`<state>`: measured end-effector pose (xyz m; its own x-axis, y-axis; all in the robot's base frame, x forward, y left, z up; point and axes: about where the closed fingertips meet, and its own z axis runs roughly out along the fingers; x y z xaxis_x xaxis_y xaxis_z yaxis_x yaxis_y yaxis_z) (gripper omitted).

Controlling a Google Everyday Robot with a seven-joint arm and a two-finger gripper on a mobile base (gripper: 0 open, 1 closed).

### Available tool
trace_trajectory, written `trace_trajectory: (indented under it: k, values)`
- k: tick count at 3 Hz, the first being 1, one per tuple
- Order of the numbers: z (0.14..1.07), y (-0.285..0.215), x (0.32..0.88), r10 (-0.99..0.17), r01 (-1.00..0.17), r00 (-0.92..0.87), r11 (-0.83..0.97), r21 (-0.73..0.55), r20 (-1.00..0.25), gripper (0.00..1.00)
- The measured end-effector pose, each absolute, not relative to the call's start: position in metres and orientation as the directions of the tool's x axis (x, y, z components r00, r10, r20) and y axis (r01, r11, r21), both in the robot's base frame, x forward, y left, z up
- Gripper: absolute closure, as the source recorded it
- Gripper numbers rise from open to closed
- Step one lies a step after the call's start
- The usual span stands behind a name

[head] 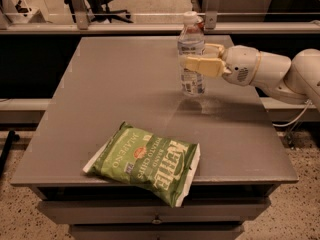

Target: Place blue plastic bottle upright

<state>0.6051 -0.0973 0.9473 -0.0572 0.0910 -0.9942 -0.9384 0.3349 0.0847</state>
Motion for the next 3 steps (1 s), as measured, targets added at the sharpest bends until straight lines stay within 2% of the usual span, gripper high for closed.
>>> trace_trajectory:
  k: [1,3]
  values:
    - [0.938,-0.104,0.600,0.134,-0.943,-0.045,0.321,0.086,-0.990,0.82]
    - [0.924,-0.115,0.584,0.209,-0.950,-0.022,0.301,0.086,-0.978,0.36]
